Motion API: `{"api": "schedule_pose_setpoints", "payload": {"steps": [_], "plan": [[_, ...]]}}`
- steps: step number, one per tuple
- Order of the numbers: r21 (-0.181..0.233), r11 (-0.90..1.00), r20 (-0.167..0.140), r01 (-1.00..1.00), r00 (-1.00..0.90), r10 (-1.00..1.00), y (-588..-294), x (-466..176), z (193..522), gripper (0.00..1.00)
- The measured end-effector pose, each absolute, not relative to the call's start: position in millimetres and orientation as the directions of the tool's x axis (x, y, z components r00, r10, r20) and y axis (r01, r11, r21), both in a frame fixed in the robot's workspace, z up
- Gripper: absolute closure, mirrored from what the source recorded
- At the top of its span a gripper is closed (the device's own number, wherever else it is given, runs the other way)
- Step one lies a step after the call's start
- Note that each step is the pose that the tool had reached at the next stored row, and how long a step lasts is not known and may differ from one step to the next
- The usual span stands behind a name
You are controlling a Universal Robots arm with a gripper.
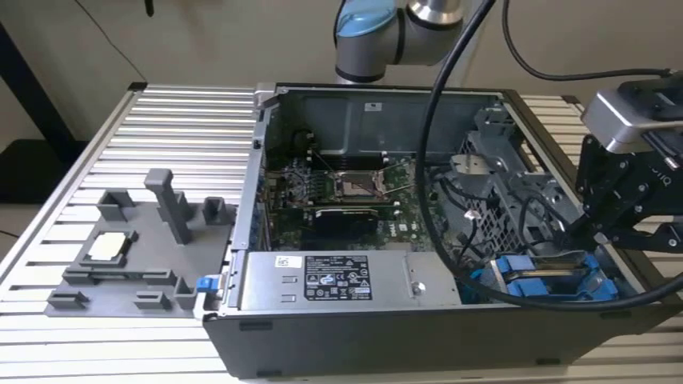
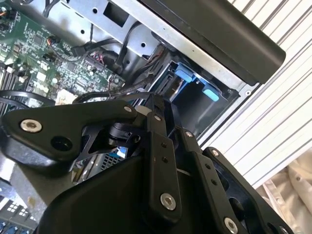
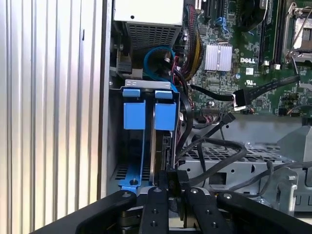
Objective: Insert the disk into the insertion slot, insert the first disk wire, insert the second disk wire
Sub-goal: 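Insert the first disk wire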
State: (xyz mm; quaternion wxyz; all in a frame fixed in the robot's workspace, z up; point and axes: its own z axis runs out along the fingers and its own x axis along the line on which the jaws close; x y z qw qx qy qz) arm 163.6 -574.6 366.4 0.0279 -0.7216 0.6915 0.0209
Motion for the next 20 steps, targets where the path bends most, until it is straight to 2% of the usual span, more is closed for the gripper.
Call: {"api": "schedule_pose_setpoints", "payload": {"steps": [20], "plan": [[-0.012, -0.011, -0.069, -1.000, 0.012, -0.998, -575, 166, 353, 0.81]]}}
